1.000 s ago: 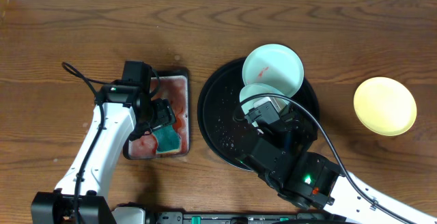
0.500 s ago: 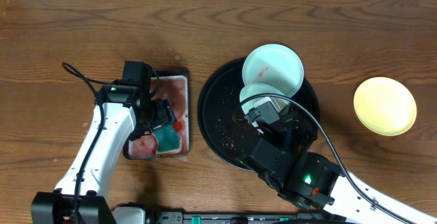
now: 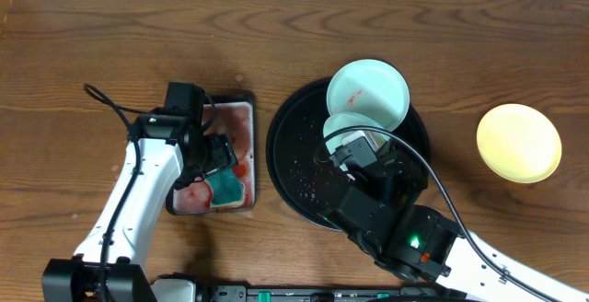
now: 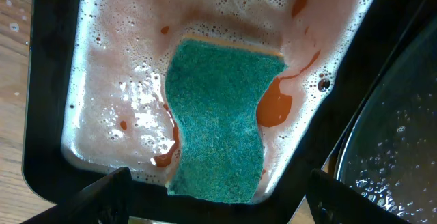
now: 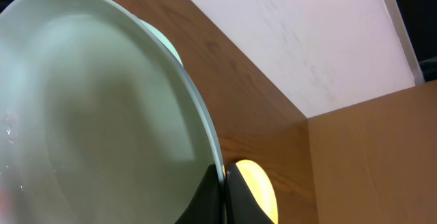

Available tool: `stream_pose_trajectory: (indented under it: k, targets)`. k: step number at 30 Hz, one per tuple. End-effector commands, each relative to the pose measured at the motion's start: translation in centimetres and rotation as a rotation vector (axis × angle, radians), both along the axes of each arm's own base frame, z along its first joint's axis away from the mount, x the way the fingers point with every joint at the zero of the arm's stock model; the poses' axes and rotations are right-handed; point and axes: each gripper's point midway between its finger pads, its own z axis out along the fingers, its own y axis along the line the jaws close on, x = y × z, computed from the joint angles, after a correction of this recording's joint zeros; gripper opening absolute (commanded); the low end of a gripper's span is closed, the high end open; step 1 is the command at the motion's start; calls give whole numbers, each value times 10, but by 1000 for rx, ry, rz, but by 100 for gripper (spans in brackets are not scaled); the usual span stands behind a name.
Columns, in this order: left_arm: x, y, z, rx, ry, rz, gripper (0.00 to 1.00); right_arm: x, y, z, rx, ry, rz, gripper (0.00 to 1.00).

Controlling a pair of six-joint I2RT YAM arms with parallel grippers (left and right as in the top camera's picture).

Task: Clean dirty plates on tray and stack at the side
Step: 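Lift the green plate up on edge with right gripper, then carry the green plate right and lower it onto the yellow plate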

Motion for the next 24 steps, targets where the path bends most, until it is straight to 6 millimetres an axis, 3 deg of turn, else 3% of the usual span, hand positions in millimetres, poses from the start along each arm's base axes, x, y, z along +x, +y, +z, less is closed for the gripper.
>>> stream_pose_trajectory:
  k: [1,5,8,9,13,17,21,24]
  targets:
    - [-2,1,0,0,6,-5,82,3,-5,15,22,-48,-36,1]
    - [-2,1,0,0,6,-5,81,11,-21,15,81,-65,-120,1]
    - [-2,1,0,0,6,-5,82,23,-51,11,227,-99,-289,1]
    - [-2,1,0,0,6,-5,82,31,-69,3,298,-76,-372,1]
    - [-2,1,0,0,6,-5,82,51,-109,-28,488,87,-502,1]
    - [-2,1,0,0,6,-5,82,67,-134,-48,687,257,-463,1]
    - [-2,1,0,0,6,-5,82,73,-205,-51,954,231,-582,1]
    - [-2,1,0,0,6,-5,82,60,-266,-66,1054,194,-750,1]
